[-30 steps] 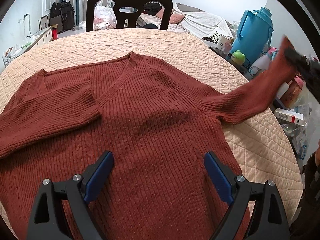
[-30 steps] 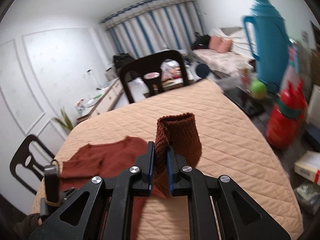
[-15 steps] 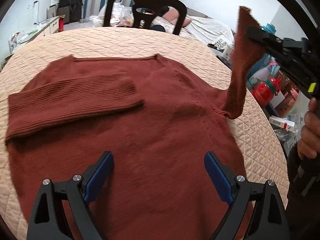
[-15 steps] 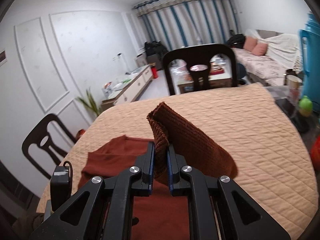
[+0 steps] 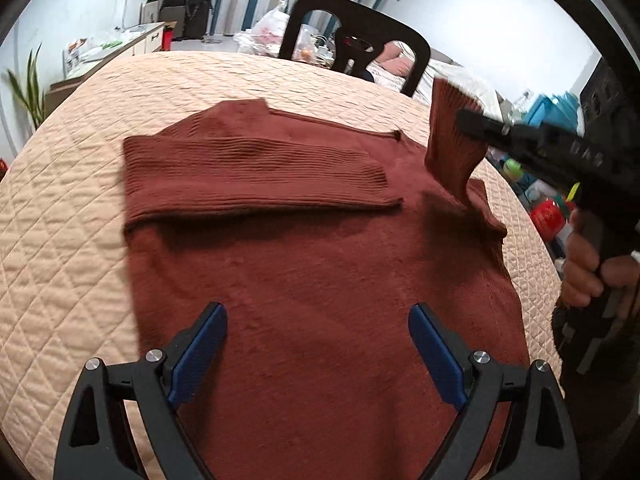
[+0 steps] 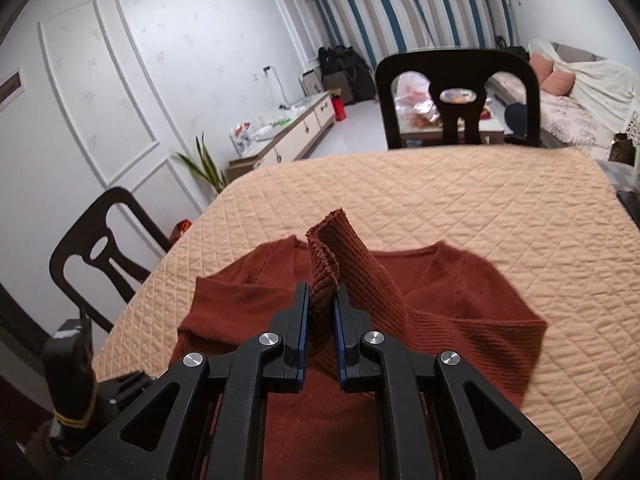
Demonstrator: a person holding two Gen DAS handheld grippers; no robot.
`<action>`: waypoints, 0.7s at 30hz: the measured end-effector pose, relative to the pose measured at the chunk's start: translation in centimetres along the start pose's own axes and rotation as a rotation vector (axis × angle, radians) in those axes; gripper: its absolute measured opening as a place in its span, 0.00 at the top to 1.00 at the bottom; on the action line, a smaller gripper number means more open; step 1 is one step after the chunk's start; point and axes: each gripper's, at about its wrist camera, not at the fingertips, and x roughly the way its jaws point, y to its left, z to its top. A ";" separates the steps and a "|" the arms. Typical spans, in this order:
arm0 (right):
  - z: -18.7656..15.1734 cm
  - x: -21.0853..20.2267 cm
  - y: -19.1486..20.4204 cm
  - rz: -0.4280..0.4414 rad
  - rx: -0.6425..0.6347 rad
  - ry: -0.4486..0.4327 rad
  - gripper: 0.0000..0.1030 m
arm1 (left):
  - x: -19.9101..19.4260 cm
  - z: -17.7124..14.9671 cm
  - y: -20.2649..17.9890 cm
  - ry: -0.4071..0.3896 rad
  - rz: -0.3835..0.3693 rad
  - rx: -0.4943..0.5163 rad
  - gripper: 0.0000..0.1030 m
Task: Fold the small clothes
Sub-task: 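Fold the held sleeve across the body with the right tool, then release, then move both tools to the sweater hem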
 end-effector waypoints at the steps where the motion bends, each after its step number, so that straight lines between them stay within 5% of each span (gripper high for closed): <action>1: -0.1 0.2 0.1 0.000 -0.005 0.010 0.89 | -0.2 -0.1 0.4 -0.002 -0.004 -0.007 0.09; 21: -1.9 2.7 0.1 0.060 0.033 0.127 0.82 | -3.1 -1.5 3.2 -0.044 0.045 -0.045 0.09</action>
